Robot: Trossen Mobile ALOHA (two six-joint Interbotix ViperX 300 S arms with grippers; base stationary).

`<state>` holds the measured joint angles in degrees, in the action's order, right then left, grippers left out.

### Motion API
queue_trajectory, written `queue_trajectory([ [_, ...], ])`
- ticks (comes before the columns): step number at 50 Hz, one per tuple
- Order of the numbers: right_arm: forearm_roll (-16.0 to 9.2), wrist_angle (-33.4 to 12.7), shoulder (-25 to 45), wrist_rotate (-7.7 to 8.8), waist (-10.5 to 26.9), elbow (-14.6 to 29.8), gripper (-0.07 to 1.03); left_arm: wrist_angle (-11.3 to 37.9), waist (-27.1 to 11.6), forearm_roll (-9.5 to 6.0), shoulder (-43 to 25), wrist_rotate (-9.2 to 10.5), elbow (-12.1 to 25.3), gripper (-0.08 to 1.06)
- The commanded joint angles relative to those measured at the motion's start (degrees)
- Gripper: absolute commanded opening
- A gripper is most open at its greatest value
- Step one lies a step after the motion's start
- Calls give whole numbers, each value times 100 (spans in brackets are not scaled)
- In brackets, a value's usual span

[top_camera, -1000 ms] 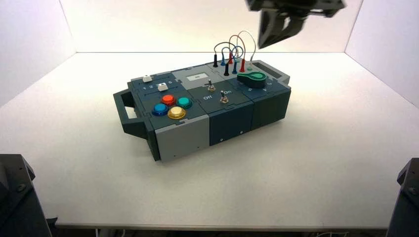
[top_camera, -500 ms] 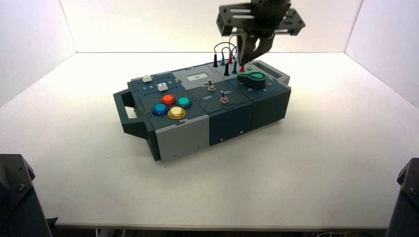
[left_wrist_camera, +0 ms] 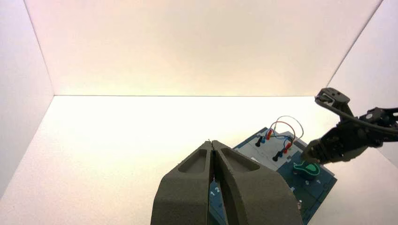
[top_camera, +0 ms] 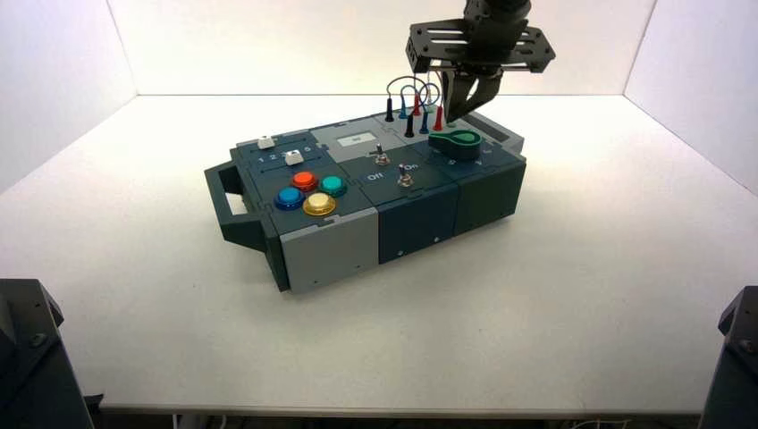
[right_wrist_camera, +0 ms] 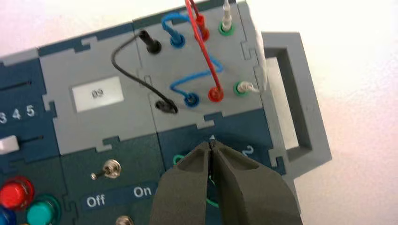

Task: Turn the knob to position 5.

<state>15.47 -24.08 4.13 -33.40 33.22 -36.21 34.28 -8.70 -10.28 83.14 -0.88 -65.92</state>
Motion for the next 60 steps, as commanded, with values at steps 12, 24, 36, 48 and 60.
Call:
queue_trajectory([
  [12, 9, 18, 123, 35, 0, 369, -2, -62, -26, 9, -44, -18, 70, -3],
  [24, -9, 9, 352, 35, 0, 448, -2, -79, -26, 9, -35, -26, 70, -3],
  [36, -26, 9, 554, 44, 0, 536, -2, -88, -26, 9, -44, -26, 70, -3],
  [48, -79, 9, 606, 44, 18, 545, -2, -105, -26, 9, -44, -35, 62, -3],
  [60, -185, -79, 606, 35, 97, 554, -2, -114, -26, 9, -44, -35, 53, -3],
])
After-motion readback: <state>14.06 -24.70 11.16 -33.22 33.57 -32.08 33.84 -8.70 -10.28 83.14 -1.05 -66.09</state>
